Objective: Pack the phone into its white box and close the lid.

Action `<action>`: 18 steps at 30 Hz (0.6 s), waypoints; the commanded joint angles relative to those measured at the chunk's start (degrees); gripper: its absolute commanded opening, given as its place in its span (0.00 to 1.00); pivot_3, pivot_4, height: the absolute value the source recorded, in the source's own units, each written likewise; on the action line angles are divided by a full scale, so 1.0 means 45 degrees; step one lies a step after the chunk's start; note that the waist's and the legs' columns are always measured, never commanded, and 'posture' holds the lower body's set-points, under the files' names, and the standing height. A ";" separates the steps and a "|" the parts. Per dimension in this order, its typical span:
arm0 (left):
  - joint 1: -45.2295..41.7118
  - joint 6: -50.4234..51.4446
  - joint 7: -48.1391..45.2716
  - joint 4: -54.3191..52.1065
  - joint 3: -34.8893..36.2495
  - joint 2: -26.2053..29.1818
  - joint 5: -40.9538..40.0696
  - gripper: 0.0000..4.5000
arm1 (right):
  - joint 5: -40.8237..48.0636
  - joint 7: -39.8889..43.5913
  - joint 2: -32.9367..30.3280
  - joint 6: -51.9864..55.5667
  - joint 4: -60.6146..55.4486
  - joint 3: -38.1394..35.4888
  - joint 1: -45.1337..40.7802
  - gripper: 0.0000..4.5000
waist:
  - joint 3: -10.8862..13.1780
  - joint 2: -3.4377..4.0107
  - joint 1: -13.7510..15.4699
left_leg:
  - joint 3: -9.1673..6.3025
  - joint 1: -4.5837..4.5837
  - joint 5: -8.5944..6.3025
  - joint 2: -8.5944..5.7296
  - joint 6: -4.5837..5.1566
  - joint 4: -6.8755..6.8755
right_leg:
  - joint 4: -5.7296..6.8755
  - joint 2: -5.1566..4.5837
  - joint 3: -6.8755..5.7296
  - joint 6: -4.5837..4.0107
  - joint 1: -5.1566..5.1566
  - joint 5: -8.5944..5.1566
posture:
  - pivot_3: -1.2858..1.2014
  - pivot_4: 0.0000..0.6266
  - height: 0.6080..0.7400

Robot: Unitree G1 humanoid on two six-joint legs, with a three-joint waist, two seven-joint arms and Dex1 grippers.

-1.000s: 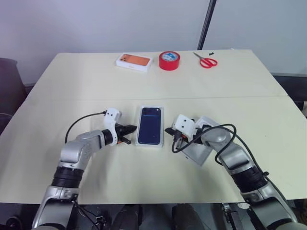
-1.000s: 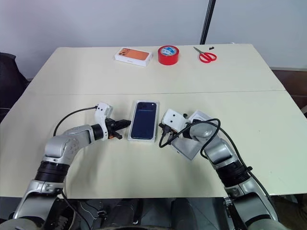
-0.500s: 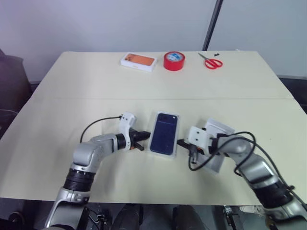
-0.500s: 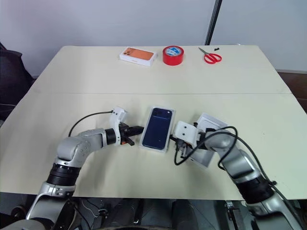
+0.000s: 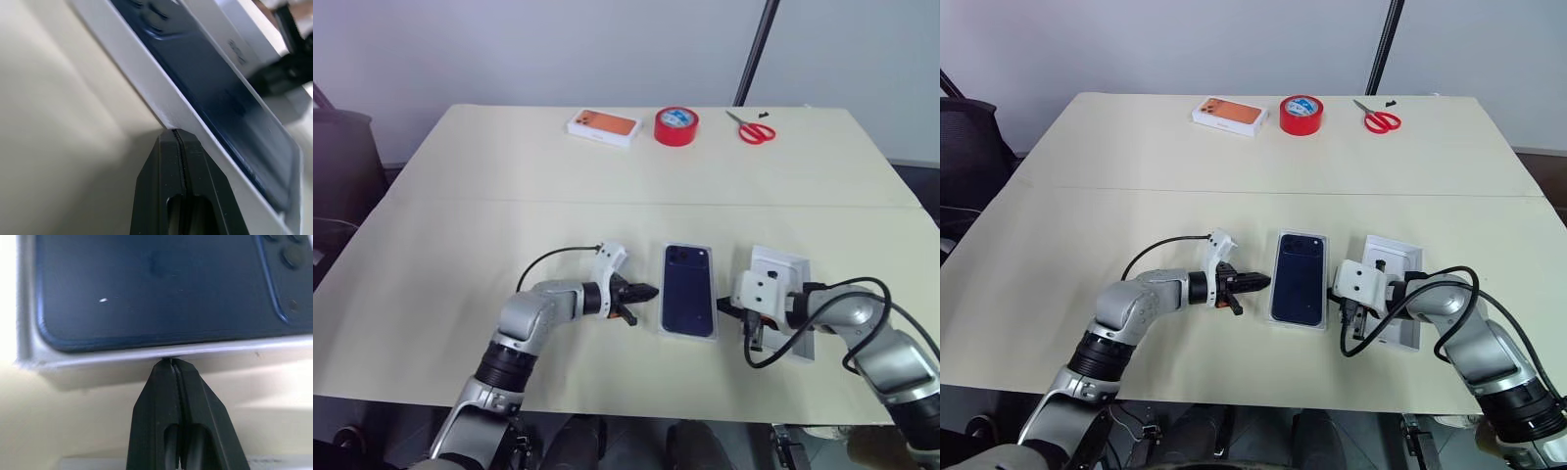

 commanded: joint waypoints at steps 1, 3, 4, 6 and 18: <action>-0.0500 -0.0337 -0.0975 0.0061 -0.1306 -0.0945 -0.0219 0.00 | 0.0049 0.0058 -0.0042 -0.0490 0.0194 0.0072 0.0072 0.01 | 0.0000 -0.0001 0.0017 | 0.0000 0.0000 -0.0001 0.0000 0.0002 0.0002 | -0.0001 -0.0001 0.0000 0.0000 0.0002 0.0000 | 0.52 0.24 1.00; -0.0656 -0.0324 -0.1077 0.0272 -0.1301 -0.1146 -0.0164 0.00 | 0.0117 0.0049 -0.0094 -0.0562 0.0347 -0.0103 0.0087 0.01 | 0.0001 -0.0003 0.0039 | 0.0000 0.0001 -0.0003 0.0000 0.0005 0.0006 | -0.0003 -0.0001 -0.0001 0.0000 0.0005 0.0000 | 0.52 0.24 1.00; -0.0694 -0.0409 -0.1120 0.0327 -0.1383 -0.1226 -0.0064 0.00 | 0.0181 0.0144 -0.0205 -0.0539 0.0387 -0.0207 0.0188 0.01 | 0.0001 -0.0003 0.0039 | -0.0002 0.0001 -0.0003 0.0000 0.0005 0.0007 | -0.0004 -0.0001 -0.0003 0.0000 0.0008 0.0000 | 0.52 0.24 1.00; -0.0738 -0.0567 -0.1220 0.0410 -0.1525 -0.1305 0.0145 0.00 | 0.0282 0.0324 -0.0348 -0.0540 0.0365 -0.0349 0.0390 0.01 | 0.0001 -0.0003 0.0040 | -0.0001 0.0001 -0.0005 0.0000 0.0008 0.0010 | -0.0006 -0.0003 -0.0004 0.0001 0.0011 0.0000 | 0.52 0.24 1.00; -0.1025 -0.1267 -0.1531 0.1143 -0.1007 -0.1089 0.0654 0.00 | 0.0589 0.0707 -0.0543 -0.0458 0.0132 -0.0705 0.0869 0.01 | 0.0002 -0.0005 -0.0005 | 0.0000 0.0012 -0.0006 -0.0002 0.0010 0.0011 | -0.0007 0.0002 -0.0009 0.0002 0.0022 0.0000 | 0.52 0.24 1.00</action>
